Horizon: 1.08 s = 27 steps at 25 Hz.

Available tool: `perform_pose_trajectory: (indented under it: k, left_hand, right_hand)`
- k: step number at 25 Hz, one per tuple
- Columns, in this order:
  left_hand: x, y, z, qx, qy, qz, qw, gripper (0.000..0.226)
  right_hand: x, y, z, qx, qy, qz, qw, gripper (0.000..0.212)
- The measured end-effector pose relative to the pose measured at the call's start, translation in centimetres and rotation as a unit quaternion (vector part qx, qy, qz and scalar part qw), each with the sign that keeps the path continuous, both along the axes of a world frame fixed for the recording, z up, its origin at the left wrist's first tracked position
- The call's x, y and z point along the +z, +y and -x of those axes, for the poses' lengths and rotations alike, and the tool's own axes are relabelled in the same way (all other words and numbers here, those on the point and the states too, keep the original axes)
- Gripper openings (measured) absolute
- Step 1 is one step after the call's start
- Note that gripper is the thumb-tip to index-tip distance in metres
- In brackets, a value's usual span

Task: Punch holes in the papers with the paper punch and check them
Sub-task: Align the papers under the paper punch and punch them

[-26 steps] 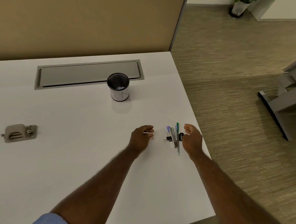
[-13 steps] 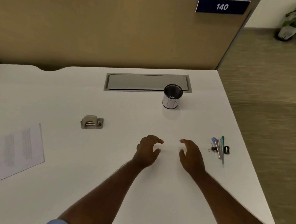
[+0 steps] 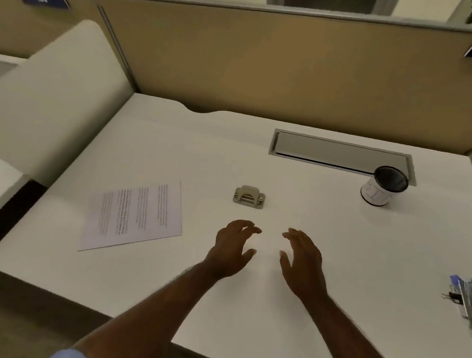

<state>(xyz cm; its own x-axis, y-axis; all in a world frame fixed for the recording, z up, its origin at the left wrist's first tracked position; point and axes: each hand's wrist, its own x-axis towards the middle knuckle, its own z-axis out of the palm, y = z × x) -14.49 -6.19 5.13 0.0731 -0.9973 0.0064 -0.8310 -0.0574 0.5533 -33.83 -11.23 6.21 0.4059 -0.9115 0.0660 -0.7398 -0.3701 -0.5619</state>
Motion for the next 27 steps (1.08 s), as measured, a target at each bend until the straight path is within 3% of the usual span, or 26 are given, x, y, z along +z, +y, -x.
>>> perform_pose_trajectory:
  k: [8,14,21,27]
  left_hand:
    - [-0.3,8.1,-10.7,0.192,-0.031,-0.039,0.98,0.067]
    - [-1.7,12.3,-21.1,0.269,-0.079,-0.099,0.955,0.078]
    - [-3.5,13.7,-33.4,0.231,-0.121,-0.156,0.953,0.085]
    - [-5.3,13.0,-38.8,0.197,-0.114,-0.212,0.95,0.087]
  right_hand:
    - [-1.8,0.8,-10.1,0.158,0.011,-0.03,0.987,0.049]
    - [-3.3,1.8,-19.4,0.244,0.058,-0.042,0.967,0.058]
    - [-5.1,2.5,-30.8,0.227,0.098,-0.072,0.966,0.064]
    - [-5.2,1.0,-36.3,0.232,0.168,-0.073,0.955,0.077]
